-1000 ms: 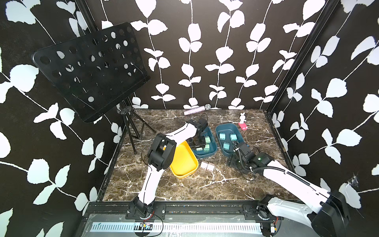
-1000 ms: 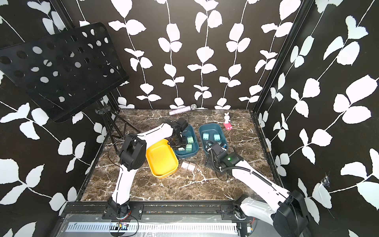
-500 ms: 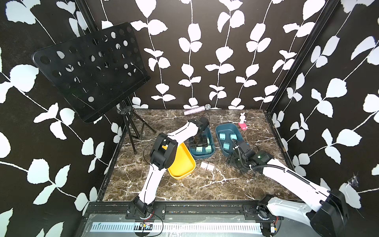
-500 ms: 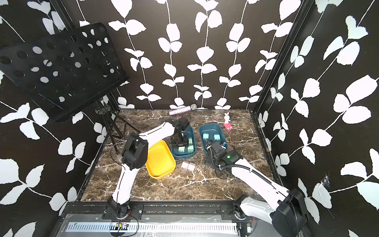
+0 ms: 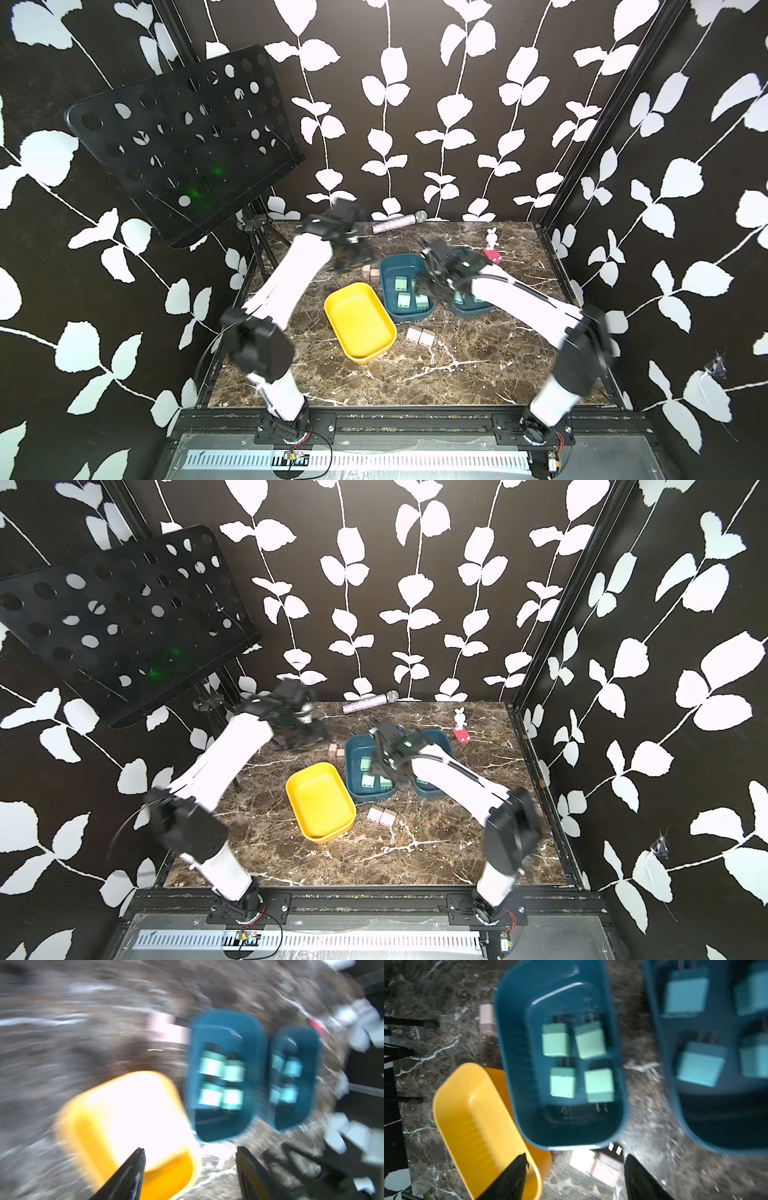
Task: Place the plugs by color into the storage box
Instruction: Adjust the storage box at the center of the board, then move the storage box to the center of the board.
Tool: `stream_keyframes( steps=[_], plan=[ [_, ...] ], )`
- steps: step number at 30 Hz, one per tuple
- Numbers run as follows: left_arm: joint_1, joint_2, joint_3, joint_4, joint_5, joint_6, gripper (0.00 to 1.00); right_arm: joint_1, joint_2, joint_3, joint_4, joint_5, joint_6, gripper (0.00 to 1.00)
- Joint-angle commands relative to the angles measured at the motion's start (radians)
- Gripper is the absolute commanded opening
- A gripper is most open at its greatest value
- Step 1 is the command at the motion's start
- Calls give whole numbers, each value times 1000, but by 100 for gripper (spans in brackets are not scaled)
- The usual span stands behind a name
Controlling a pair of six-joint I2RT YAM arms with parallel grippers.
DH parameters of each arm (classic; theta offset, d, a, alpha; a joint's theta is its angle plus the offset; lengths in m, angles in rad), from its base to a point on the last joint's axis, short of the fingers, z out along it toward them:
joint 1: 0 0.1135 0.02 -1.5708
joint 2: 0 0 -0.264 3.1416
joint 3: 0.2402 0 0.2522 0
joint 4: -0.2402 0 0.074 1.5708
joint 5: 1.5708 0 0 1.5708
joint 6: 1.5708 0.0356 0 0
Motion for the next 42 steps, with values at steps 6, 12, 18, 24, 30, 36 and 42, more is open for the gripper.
stream_keyframes(
  steps=[6,12,18,24,30,36,42],
  plan=[
    [115,-235,-362,-68,27,51,70,7,401,491,-159,-88,-93,72],
    [122,-327,-536,-6,55,-3,70,-14,559,666,-281,-76,-91,72],
    [122,-296,-604,24,58,37,70,-51,527,559,-282,-40,-78,68],
    [122,-219,-613,65,51,107,69,-112,388,313,-220,-7,-75,65],
    [123,-163,-612,113,54,114,67,-133,247,142,-81,-40,-78,67],
    [128,-96,-615,83,-8,131,56,-84,258,246,-90,-61,-98,69],
    [204,-141,-652,38,-141,180,52,-16,387,462,-155,-92,-98,70]
  ],
)
